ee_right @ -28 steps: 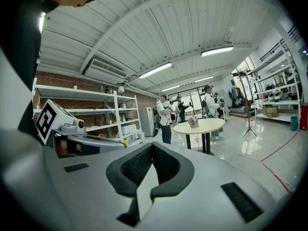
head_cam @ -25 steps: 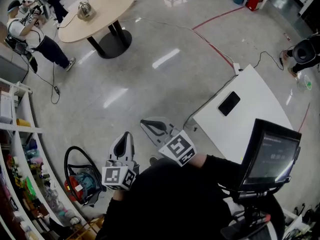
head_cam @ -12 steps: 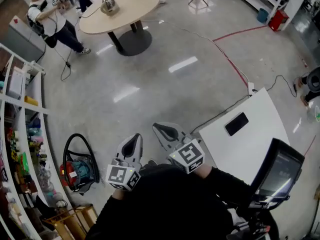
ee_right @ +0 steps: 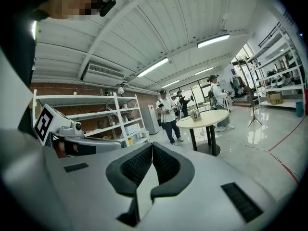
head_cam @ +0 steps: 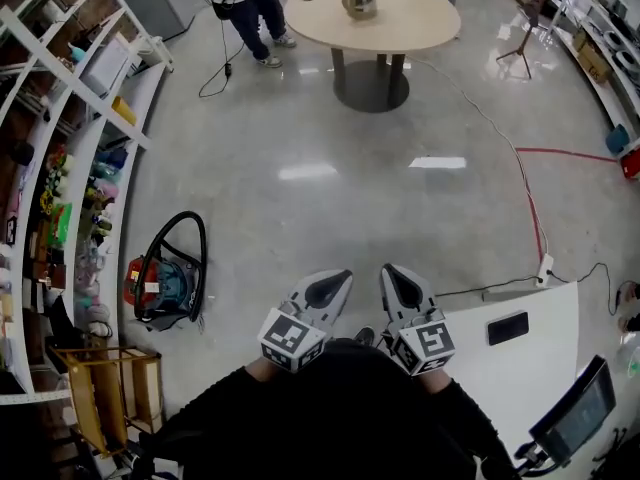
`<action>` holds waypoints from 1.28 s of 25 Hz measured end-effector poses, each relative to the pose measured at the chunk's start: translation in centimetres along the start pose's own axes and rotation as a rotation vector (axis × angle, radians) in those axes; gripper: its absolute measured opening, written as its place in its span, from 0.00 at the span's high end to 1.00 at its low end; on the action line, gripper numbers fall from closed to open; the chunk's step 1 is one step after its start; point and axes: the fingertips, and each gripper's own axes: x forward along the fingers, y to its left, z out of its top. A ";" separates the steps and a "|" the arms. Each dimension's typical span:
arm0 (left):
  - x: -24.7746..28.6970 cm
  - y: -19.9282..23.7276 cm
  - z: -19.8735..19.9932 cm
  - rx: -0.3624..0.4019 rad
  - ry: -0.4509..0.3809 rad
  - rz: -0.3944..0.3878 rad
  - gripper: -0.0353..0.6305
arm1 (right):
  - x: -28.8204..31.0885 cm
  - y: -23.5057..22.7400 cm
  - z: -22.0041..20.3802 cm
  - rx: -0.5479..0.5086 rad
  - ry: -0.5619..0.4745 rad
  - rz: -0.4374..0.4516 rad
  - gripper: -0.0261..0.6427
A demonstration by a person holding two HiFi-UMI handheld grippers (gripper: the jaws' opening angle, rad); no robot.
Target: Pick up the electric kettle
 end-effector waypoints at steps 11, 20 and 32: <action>2.4 14.5 5.5 -0.039 -0.070 -0.100 0.92 | 13.5 0.0 2.4 -0.048 0.068 -0.150 0.94; 3.3 23.8 5.1 -0.138 -0.038 -0.151 0.92 | 22.3 0.6 3.0 -0.068 0.137 -0.188 0.94; 9.8 32.5 7.2 -0.107 -0.011 -0.088 0.92 | 33.5 -4.6 4.8 -0.039 0.121 -0.103 0.94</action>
